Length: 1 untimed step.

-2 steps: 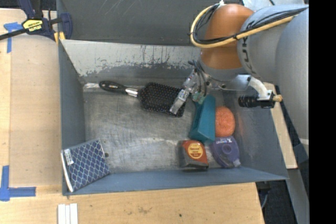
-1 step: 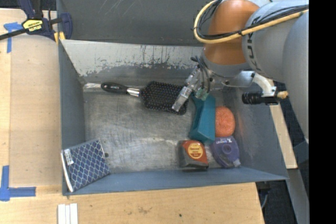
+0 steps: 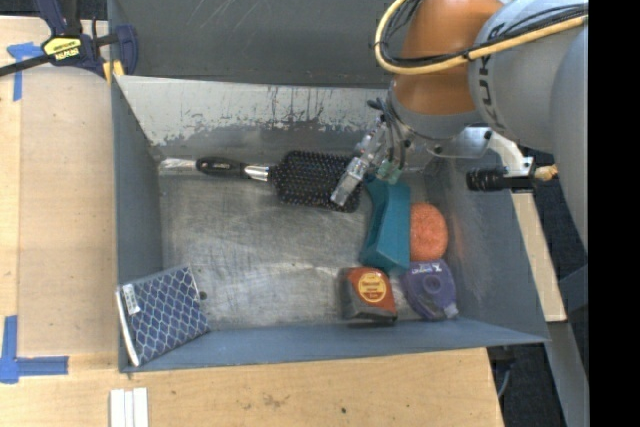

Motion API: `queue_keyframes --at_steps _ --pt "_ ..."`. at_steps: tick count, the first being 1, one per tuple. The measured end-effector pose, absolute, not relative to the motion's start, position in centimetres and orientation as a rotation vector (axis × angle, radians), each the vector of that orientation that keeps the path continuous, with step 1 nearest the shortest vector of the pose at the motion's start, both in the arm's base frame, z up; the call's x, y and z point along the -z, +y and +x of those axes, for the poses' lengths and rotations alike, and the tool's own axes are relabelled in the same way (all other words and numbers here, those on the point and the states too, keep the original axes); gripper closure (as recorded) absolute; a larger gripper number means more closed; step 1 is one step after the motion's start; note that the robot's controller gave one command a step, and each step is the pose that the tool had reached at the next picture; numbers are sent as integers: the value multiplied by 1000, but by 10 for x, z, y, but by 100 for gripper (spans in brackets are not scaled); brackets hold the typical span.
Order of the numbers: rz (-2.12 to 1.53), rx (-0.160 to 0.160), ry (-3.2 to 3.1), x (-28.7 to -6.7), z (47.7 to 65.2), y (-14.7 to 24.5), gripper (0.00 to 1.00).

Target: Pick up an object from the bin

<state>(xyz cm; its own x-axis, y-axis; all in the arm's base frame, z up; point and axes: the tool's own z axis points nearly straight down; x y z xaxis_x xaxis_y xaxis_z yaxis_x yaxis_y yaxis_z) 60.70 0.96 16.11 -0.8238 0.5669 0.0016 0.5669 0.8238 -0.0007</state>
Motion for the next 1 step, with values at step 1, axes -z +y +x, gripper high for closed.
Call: queue_keyframes --at_steps 1 --pt "-931 1 -3002 -172 607 10 100"
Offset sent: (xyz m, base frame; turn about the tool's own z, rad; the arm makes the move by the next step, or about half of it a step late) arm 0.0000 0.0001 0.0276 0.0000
